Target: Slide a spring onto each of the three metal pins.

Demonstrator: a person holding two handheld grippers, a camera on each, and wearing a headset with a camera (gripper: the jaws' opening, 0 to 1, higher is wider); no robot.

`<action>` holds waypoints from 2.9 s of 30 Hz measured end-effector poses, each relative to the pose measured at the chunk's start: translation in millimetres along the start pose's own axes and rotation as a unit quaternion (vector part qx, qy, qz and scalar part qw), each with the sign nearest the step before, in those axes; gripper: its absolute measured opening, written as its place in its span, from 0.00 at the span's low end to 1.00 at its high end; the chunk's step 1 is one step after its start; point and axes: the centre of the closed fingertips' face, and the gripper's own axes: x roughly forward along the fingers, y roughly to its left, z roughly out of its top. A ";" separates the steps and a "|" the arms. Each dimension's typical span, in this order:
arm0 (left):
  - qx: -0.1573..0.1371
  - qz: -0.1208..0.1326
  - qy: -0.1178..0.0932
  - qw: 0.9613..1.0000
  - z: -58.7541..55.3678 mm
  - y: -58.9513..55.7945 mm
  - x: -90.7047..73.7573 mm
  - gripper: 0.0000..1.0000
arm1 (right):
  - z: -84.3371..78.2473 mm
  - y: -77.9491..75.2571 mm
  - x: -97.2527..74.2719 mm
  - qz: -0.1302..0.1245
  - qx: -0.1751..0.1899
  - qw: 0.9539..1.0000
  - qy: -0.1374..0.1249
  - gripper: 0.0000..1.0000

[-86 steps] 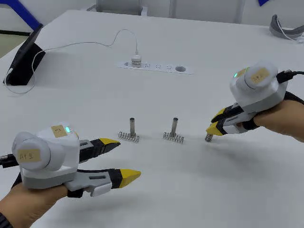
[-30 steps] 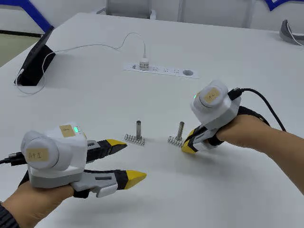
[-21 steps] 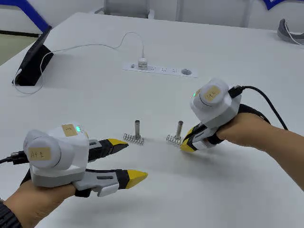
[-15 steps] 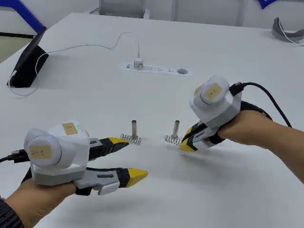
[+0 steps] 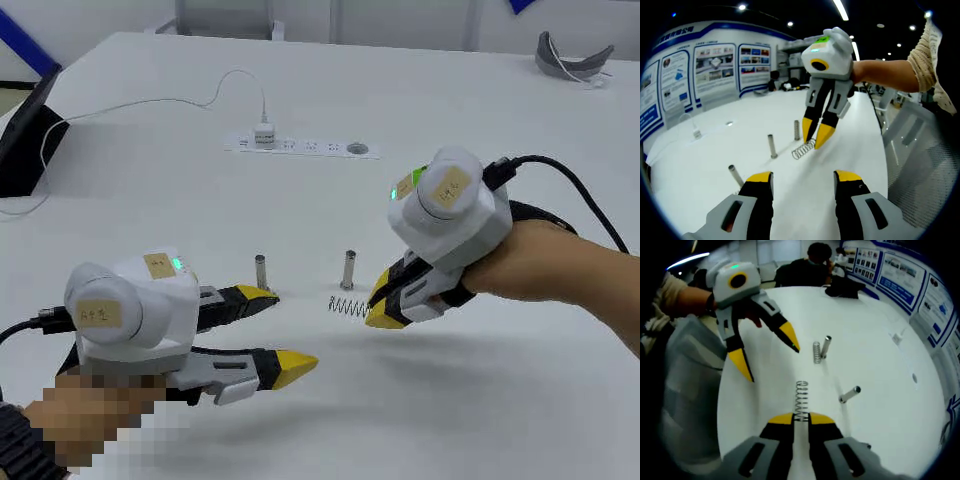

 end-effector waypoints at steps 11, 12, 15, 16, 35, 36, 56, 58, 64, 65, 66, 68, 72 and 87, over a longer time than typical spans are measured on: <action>0.018 -0.026 0.004 0.999 4.7 -8.4 11.0 0.44 | 6.8 16.6 -4.2 0.012 -0.025 1.000 0.002 0.12; 0.021 -0.029 0.004 0.999 5.1 -9.4 12.2 0.43 | 7.2 18.5 -4.3 0.014 -0.028 1.000 0.003 0.12; 0.027 -0.037 0.004 0.999 6.2 -12.7 14.8 0.40 | 8.6 22.6 -4.9 0.019 -0.037 0.999 0.003 0.12; 0.029 -0.039 0.004 0.999 6.3 -13.5 15.4 0.39 | 9.0 23.7 -5.2 0.020 -0.040 0.999 0.003 0.12; 0.079 -0.080 0.019 0.993 4.8 -34.8 19.6 0.13 | 11.9 42.6 -6.5 0.048 -0.095 0.994 0.018 0.12; 0.079 -0.080 0.019 0.993 4.5 -34.7 19.4 0.13 | 12.3 42.9 -7.1 0.048 -0.095 0.994 0.018 0.12; 0.095 -0.079 0.028 0.992 1.8 -38.0 18.3 0.11 | 44.5 51.3 -24.8 0.054 -0.108 0.993 -0.016 0.11; 0.094 -0.080 0.026 0.992 2.2 -38.8 18.3 0.11 | 50.4 52.8 -25.9 0.054 -0.109 0.992 -0.025 0.11; 0.093 -0.078 0.022 0.992 5.1 -39.3 18.3 0.11 | 60.7 55.0 -25.7 0.053 -0.113 0.991 -0.041 0.10; 0.092 -0.078 0.021 0.992 5.6 -39.3 18.2 0.11 | 61.9 55.7 -25.8 0.053 -0.114 0.991 -0.042 0.10; 0.092 -0.078 0.021 0.993 5.8 -39.4 18.1 0.11 | 63.0 56.1 -25.9 0.053 -0.114 0.991 -0.044 0.10; 0.089 -0.078 0.018 0.993 6.8 -39.5 18.1 0.11 | 65.5 56.8 -26.0 0.053 -0.115 0.991 -0.048 0.10; 0.085 -0.077 0.014 0.993 8.1 -39.7 18.7 0.11 | 67.9 56.7 -25.6 0.052 -0.114 0.991 -0.051 0.11; 0.067 -0.070 -0.003 0.995 11.9 -34.6 16.4 0.10 | 61.7 49.7 -23.2 0.043 -0.090 0.994 -0.051 0.14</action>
